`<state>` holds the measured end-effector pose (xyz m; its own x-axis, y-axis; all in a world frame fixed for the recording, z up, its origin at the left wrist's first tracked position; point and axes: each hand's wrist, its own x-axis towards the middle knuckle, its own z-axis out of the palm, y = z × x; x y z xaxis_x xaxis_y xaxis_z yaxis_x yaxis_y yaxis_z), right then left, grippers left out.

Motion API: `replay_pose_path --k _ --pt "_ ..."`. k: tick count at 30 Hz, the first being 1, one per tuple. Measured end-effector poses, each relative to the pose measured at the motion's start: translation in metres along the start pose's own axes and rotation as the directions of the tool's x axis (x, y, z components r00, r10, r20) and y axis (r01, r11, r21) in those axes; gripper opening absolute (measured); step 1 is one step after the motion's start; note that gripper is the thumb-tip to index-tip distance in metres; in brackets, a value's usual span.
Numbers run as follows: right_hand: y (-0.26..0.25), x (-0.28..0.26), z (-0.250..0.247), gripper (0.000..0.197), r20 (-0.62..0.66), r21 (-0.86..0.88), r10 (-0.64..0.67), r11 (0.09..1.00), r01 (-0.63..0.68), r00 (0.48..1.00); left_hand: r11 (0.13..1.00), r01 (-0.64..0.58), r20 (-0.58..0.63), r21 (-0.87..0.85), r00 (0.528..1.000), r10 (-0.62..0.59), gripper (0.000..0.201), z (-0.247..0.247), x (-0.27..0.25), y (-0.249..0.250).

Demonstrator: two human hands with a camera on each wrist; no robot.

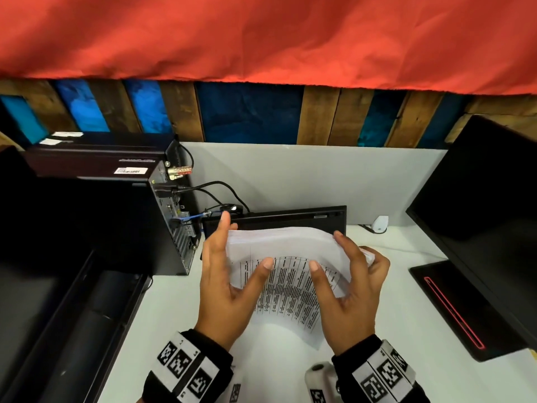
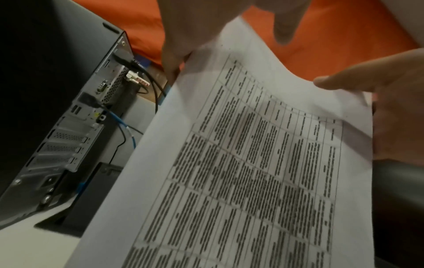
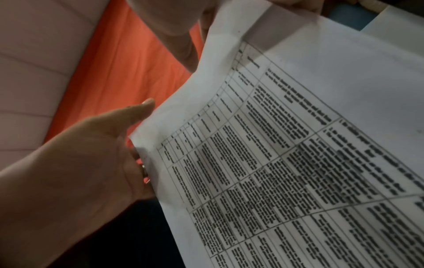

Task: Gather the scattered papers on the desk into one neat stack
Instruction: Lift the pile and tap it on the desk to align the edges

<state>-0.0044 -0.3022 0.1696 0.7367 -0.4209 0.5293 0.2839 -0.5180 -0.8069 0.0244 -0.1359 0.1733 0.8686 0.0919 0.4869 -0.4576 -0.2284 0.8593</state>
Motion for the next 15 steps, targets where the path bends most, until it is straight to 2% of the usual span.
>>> replay_pose_path --k 3,5,8,12,15 --pt "0.000 0.000 0.000 0.042 -0.022 -0.051 -0.062 0.997 0.060 0.998 0.990 -0.074 0.016 0.121 0.997 0.073 0.043 0.001 0.008 0.006" --pt "0.002 0.003 -0.001 0.040 -0.052 -0.042 -0.048 0.998 0.046 0.998 0.987 -0.075 0.009 0.144 0.997 0.074 0.031 -0.003 0.011 0.003" --pt "0.004 0.006 -0.003 0.038 -0.065 -0.010 -0.011 1.000 0.010 0.998 0.990 -0.067 0.004 0.124 0.998 0.067 0.033 -0.007 0.010 -0.003" --pt "0.002 0.004 -0.004 0.040 -0.028 -0.045 -0.042 0.998 0.041 0.999 0.992 -0.074 0.013 0.104 0.997 0.073 0.042 -0.008 0.004 0.001" --pt "-0.001 0.001 -0.004 0.045 -0.026 -0.043 -0.020 0.999 0.019 0.999 0.997 0.054 -0.053 -0.057 0.997 -0.057 0.056 -0.006 0.001 0.006"
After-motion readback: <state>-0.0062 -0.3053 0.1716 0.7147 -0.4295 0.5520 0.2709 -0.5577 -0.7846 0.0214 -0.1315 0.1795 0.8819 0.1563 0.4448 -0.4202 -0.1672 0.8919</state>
